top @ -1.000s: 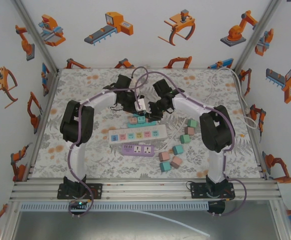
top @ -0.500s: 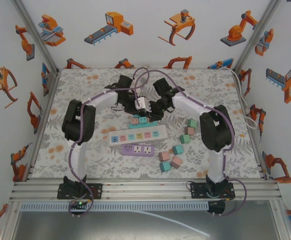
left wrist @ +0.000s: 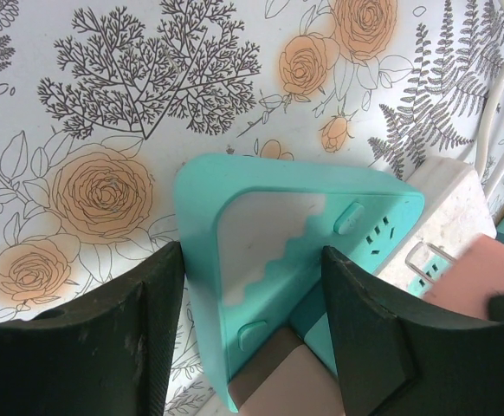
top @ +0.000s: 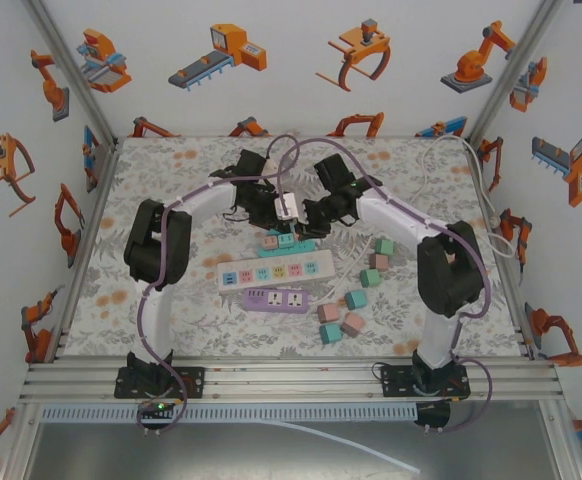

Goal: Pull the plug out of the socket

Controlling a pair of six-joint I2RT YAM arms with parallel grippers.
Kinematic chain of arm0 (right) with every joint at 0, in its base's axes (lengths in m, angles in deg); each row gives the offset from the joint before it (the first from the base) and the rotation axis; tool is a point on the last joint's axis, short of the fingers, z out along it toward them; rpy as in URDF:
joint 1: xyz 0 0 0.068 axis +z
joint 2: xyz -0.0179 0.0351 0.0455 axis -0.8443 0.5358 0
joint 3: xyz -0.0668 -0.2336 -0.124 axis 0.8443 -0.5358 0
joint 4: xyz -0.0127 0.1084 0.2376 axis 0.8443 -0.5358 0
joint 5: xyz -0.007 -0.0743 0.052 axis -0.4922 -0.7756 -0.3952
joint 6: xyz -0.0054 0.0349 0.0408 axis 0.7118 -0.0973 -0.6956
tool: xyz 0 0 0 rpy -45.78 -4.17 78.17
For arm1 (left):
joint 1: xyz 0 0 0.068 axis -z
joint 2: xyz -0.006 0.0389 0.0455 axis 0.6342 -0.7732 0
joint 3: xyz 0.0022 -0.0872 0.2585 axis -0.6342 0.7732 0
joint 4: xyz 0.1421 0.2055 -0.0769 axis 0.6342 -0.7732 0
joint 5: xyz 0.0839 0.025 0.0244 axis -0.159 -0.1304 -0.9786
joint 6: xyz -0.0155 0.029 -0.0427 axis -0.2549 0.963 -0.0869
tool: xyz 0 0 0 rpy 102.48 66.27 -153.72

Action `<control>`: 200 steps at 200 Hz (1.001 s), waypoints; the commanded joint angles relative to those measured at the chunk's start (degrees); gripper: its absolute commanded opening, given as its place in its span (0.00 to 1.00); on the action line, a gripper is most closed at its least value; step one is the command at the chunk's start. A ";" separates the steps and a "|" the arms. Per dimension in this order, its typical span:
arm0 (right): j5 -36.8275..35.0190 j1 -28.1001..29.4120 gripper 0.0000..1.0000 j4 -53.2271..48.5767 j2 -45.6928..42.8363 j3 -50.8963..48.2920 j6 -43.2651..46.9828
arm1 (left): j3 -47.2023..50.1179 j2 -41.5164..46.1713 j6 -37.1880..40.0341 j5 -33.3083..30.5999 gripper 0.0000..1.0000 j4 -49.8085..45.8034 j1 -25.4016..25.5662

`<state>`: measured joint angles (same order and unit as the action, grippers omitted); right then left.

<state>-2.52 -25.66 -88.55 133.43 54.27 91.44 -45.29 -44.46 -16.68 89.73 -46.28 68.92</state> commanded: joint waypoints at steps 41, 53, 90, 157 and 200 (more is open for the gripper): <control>-3.73 1.04 0.07 17.57 -14.36 -9.29 -43.25 | 0.75 2.76 0.89 -7.82 0.54 -2.02 -0.17; -8.60 1.23 0.07 24.73 -18.92 -14.36 -60.91 | 0.67 5.19 -0.03 -6.12 0.57 -1.11 -0.63; -26.70 5.98 0.10 29.92 -33.57 -28.42 -94.63 | -1.74 12.83 -1.04 -2.72 0.61 -0.37 -2.24; -50.01 21.85 0.10 31.40 -50.59 -47.19 -123.18 | 8.94 34.86 4.49 3.00 0.63 5.07 -1.83; -53.91 31.38 0.11 34.31 -45.75 -53.56 -133.06 | 28.27 55.35 18.06 8.20 0.69 4.73 1.07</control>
<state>-50.21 2.06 -57.69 84.86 2.66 -31.99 -25.68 3.34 -9.07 93.27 -39.74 68.20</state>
